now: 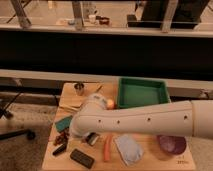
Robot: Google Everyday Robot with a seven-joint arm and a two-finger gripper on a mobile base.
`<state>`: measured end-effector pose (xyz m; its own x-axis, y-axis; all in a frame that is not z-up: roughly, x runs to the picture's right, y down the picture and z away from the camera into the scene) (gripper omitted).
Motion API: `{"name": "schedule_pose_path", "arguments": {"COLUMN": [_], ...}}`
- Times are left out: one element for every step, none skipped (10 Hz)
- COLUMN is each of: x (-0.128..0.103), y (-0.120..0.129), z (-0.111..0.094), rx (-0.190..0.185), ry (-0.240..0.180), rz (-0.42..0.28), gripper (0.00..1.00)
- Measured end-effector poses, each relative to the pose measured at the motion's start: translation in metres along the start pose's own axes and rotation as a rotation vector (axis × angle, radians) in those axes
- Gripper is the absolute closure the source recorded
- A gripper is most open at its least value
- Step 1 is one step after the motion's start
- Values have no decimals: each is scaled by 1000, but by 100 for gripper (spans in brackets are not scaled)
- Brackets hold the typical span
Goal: Place sponge in tray
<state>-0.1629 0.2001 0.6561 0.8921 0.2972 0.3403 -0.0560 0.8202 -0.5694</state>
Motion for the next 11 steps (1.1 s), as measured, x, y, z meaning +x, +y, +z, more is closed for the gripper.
{"name": "schedule_pose_path", "arguments": {"x": [-6, -12, -16, -21, -26, -30, -34, -37, -39, -44, -48], "y": [-2, -4, -7, -10, -13, -16, -20, -23, -25, -28, -30], "z": [7, 14, 21, 28, 35, 40, 47, 51, 55, 61, 67], "rx": [-2, -5, -6, -5, -7, -7, -7, -7, -6, -8, -8], "ry": [-1, -2, -1, 0, 1, 1, -2, -4, -5, -10, -14], "rz": [2, 3, 5, 6, 5, 5, 7, 10, 9, 12, 15], "gripper": [20, 20, 20, 20, 20, 20, 20, 20, 20, 20, 20]}}
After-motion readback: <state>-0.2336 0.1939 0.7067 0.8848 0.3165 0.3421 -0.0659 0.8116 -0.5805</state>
